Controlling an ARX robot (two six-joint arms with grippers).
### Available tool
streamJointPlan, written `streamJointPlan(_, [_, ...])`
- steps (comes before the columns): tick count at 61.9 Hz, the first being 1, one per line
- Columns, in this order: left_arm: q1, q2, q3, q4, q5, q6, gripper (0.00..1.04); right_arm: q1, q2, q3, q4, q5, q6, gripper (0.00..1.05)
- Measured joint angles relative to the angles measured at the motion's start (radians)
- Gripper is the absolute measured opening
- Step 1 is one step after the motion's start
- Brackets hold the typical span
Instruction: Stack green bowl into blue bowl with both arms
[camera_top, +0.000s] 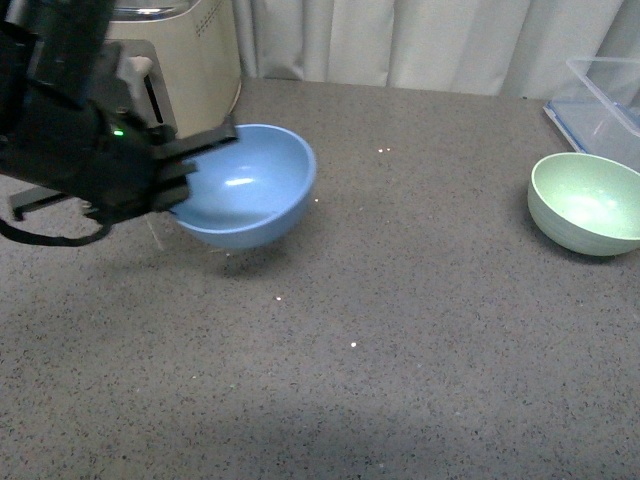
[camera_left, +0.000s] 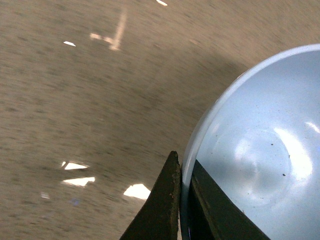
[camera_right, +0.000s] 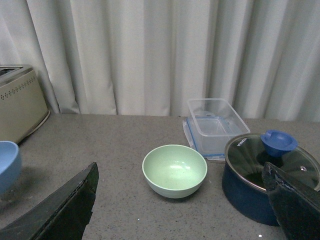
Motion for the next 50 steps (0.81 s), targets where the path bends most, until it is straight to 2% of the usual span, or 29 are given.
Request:
streamJointPlan(10, [-0.132,0.01,0.001,-0.004,-0.016,0.001,0.04,0.0,0.0,0.0,0.0,0.0,0.0,0.96])
streamJointPlan(18, [-0.185,0.033,0.001,-0.003,-0.026,-0.002,0.04,0.0,0.0,0.0,0.0,0.0,0.0,0.96])
streamJointPlan(28, [-0.198,0.081,0.009,-0.003,-0.056,-0.007,0.04,0.0,0.0,0.0,0.0,0.0,0.0,0.96])
streamJointPlan(50, [-0.159,0.112,0.049,-0.026,-0.068,-0.064,0.04,0.0,0.0,0.0,0.0,0.0,0.0,0.96])
